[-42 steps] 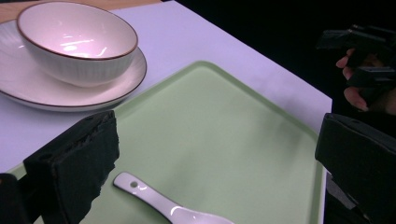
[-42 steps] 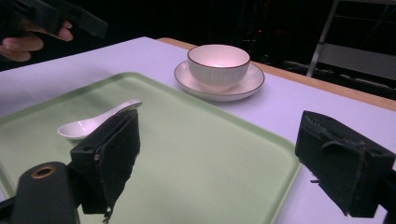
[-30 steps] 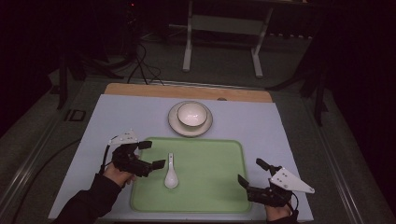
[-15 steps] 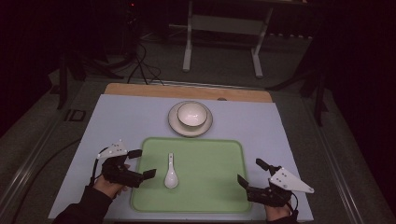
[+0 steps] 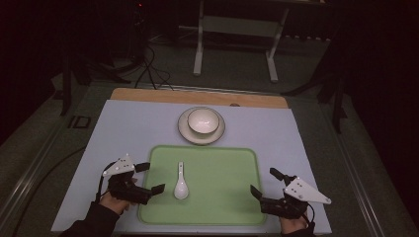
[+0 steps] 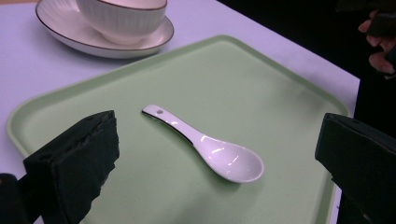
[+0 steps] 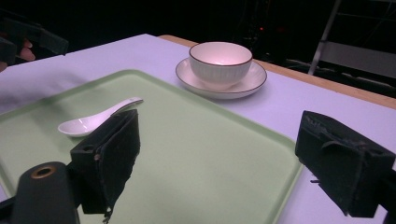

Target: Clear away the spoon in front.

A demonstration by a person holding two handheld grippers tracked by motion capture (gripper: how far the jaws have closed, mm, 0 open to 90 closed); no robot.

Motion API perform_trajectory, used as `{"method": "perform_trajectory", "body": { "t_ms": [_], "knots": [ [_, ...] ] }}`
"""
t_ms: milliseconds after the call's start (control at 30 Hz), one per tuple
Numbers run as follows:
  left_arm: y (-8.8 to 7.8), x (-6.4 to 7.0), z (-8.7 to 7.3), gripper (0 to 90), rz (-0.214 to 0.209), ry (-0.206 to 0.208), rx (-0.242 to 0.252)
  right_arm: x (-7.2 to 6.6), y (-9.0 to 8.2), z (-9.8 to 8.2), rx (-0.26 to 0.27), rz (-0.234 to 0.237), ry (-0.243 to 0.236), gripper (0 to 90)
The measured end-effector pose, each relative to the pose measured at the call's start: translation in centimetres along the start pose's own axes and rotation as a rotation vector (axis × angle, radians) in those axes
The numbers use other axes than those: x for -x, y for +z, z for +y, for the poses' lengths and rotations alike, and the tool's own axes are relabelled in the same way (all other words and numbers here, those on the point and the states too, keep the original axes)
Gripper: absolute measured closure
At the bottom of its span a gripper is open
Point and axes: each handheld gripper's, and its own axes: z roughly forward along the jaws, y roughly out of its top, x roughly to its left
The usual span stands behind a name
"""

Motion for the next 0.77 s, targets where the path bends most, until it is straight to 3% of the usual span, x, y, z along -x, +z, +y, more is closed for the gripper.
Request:
{"method": "perform_trajectory", "body": {
  "t_ms": [300, 367, 600, 767],
  "knots": [
    [0.35, 0.05, -0.27, 0.0, -0.006, 0.022, 0.037, 0.03, 0.29, -0.10, -0.008, 0.017, 0.003, 13.6],
    [0.22, 0.06, -0.28, 0.0, 0.009, 0.037, 0.036, 0.04, 0.37, -0.14, -0.013, 0.021, 0.005, 13.7],
    [-0.05, -0.38, -0.45, 0.0, 0.000, 0.005, 0.058, 0.33, 0.36, -0.26, -0.015, 0.014, 0.013, 13.7],
    [-0.09, -0.37, -0.50, 0.0, 0.004, 0.004, 0.059, 0.38, 0.25, -0.24, -0.013, 0.012, 0.014, 13.7]
  ]
}}
